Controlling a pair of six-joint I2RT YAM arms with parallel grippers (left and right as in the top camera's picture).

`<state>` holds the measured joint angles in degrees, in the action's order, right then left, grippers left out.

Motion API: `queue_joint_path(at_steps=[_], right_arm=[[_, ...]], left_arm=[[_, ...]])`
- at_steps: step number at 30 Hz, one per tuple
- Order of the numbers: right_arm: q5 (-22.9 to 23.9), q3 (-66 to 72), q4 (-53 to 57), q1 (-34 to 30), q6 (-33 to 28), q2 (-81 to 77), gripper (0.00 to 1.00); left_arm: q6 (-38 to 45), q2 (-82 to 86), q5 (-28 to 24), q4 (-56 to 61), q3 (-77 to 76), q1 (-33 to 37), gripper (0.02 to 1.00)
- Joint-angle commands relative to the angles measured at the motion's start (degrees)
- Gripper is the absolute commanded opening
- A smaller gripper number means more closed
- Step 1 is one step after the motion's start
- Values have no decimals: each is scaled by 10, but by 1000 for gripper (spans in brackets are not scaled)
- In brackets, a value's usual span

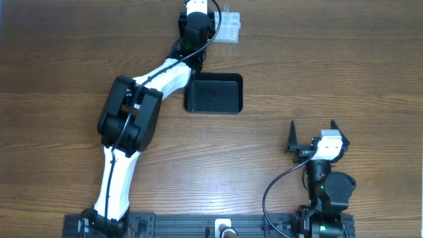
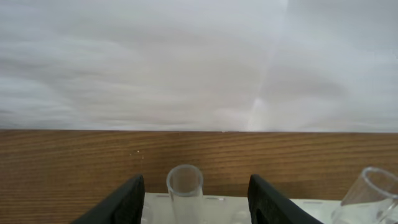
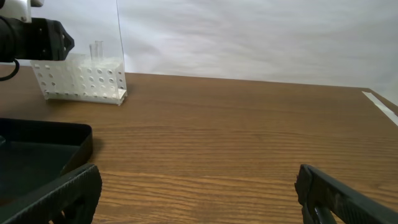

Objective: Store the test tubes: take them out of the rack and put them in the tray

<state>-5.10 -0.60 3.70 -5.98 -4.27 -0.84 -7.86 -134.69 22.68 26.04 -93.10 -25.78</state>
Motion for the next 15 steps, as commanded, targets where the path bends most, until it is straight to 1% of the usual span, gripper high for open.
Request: queue_joint_path(at_steps=[1,12,15], right_arm=[[-9,3,2,-3,6,5,993],[-9,3,2,-3,6,5,991],[-9,3,2,-3,6,5,991]], left_arm=[[17,-16,-8,15,-14,8,524],[17,-21,-8,14,-15,9,481],[17,-21,-8,11,-15,9,443]])
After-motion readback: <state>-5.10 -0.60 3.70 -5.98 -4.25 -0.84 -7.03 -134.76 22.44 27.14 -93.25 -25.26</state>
